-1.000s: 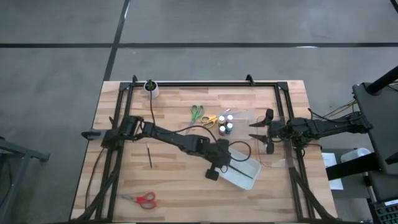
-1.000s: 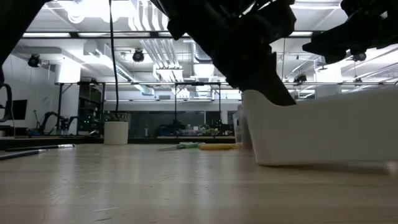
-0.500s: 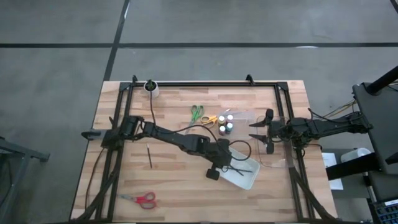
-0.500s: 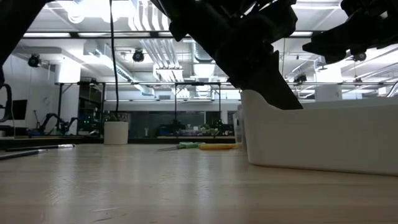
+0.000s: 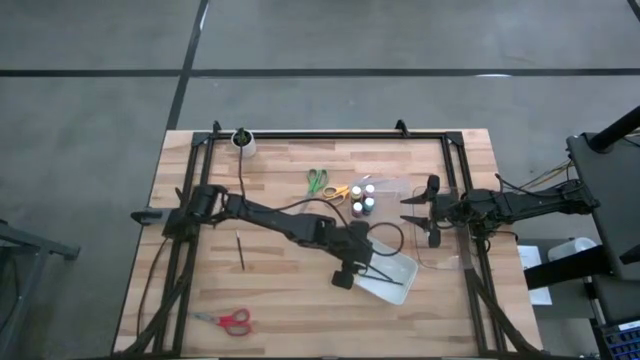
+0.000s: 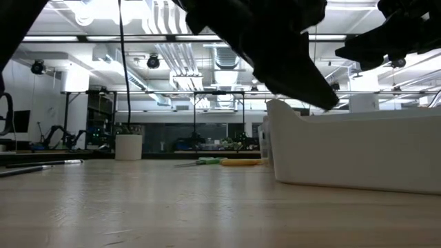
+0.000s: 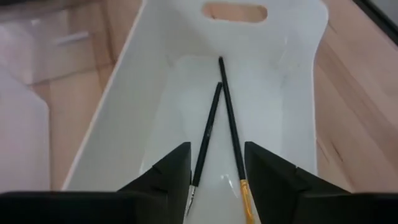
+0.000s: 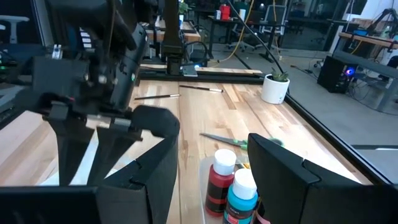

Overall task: Pick & Place Paint Supplies
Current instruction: Put the black paintbrush into the white bin

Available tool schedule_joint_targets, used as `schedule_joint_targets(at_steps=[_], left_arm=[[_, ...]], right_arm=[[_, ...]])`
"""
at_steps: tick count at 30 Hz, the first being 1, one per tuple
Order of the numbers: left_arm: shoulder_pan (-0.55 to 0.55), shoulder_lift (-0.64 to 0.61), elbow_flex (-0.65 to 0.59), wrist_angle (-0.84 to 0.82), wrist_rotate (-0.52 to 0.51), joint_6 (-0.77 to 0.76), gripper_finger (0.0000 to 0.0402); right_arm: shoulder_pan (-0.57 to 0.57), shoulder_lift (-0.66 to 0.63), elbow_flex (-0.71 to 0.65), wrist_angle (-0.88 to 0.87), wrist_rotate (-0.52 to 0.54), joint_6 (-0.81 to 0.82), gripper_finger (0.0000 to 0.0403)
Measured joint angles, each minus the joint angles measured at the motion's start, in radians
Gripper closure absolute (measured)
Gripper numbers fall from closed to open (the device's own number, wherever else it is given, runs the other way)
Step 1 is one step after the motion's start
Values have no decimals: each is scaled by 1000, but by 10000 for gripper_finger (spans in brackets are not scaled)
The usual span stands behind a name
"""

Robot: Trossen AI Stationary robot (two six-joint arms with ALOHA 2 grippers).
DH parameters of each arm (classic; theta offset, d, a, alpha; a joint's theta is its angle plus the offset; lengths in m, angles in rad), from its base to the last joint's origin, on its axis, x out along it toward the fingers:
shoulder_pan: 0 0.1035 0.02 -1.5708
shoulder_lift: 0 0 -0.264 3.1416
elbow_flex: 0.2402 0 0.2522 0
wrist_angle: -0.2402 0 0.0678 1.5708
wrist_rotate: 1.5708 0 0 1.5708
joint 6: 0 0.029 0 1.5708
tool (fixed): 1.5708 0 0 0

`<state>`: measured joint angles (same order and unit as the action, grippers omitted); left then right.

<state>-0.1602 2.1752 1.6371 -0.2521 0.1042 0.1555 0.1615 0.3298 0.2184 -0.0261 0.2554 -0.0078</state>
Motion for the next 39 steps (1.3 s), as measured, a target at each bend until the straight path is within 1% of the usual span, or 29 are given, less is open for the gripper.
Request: schedule_joint_targets(at_steps=[3,7,9,12,14,18,20,22,25,28,30,35,39], left_arm=[[-3,-30,0,-17,-32,-13,245],[-7,-77,-5,-65,-124,-57,245],[-8,-102,-5,-119,-163,-98,245],[-8,-144,-6,-190,-239,-200,241],[-8,-174,-6,-236,-278,-262,227],[-13,-223,-6,-388,-371,-403,179],[-18,-248,-6,-472,-431,-498,157],[-23,-271,-6,-574,-484,-606,143],[-32,-297,-6,-750,-528,-844,138],[-44,-318,-7,-937,-531,-1131,138],[-59,-327,-7,-1042,-532,-1289,138],[-124,-328,-8,-1245,-545,-1573,139],[-189,-331,-46,-1312,-538,-1793,146]], right_arm=[[0,0,0,0,0,0,211],[0,0,0,0,0,0,211],[0,0,0,0,0,0,211],[0,0,0,-1,-1,0,211],[0,1,0,0,0,0,211],[0,0,0,0,0,0,211],[0,0,0,0,0,0,211],[0,0,0,0,0,0,211],[0,0,0,0,0,0,211],[0,0,0,0,0,0,211],[0,0,0,0,0,0,211],[0,0,0,0,0,0,211],[0,0,0,0,0,0,211]])
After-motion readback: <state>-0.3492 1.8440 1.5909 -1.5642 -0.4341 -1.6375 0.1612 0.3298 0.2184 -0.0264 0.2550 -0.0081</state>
